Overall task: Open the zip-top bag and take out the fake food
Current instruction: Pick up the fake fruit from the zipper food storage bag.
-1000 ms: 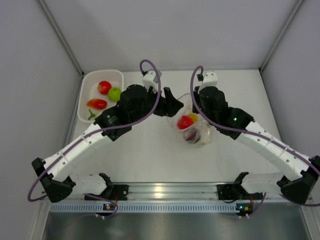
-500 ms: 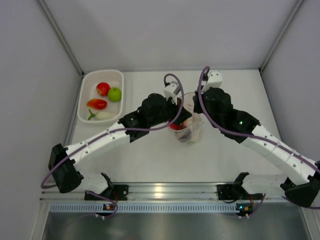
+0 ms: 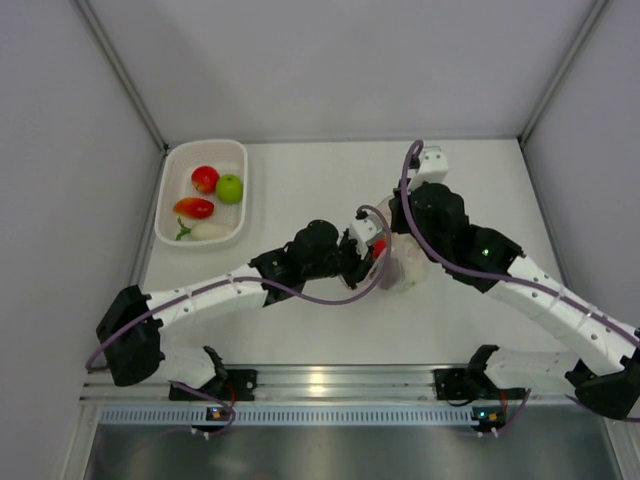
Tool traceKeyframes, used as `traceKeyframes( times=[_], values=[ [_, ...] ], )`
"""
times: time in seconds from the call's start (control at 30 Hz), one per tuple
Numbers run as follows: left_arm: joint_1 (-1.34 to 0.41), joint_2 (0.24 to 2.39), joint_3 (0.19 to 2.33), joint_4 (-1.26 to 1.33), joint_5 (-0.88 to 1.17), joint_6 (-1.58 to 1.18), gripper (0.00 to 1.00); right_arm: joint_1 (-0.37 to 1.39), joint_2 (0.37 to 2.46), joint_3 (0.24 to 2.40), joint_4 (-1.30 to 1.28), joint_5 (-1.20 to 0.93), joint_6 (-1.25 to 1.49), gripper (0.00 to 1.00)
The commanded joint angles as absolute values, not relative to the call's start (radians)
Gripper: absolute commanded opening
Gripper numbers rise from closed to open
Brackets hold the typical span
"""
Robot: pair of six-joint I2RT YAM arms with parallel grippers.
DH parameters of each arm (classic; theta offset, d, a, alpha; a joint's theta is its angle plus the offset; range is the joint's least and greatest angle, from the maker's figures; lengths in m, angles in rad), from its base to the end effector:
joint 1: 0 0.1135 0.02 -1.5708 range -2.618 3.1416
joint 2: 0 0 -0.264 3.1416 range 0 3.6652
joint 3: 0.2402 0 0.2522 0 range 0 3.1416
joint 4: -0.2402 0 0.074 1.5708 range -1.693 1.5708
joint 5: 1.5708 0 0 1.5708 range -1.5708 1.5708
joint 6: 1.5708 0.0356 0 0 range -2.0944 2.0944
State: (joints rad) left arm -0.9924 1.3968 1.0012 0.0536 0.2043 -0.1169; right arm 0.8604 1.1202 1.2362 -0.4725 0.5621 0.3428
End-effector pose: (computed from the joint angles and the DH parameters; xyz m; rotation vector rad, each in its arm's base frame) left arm 0.1722 -0.2769 0.2980 0.9865 1.7638 -0.9245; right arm 0.1702 0.1688 0.4028 -0.1144 1.8770 0.2861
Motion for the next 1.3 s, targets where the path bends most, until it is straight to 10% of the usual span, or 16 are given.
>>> traceKeyframes(
  times=[0.0,0.4,0.8,1.27],
  values=[
    [-0.994,1.318,0.951,0.115,0.316,0.032,0.00,0.868,1.063,1.232,-0.405,0.559,0.328,0.00],
    [-0.996,1.387,1.031,-0.063,0.157,0.065,0.01,0.857,1.006,1.177,-0.371,0.379,0.264,0.00],
    [-0.996,1.564,1.155,-0.074,0.104,-0.074,0.47,0.857,0.982,1.111,-0.399,0.393,0.290,0.00],
    [-1.034,1.729,1.256,-0.172,0.058,-0.063,0.80,0.857,0.960,1.095,-0.411,0.403,0.282,0.00]
  ],
)
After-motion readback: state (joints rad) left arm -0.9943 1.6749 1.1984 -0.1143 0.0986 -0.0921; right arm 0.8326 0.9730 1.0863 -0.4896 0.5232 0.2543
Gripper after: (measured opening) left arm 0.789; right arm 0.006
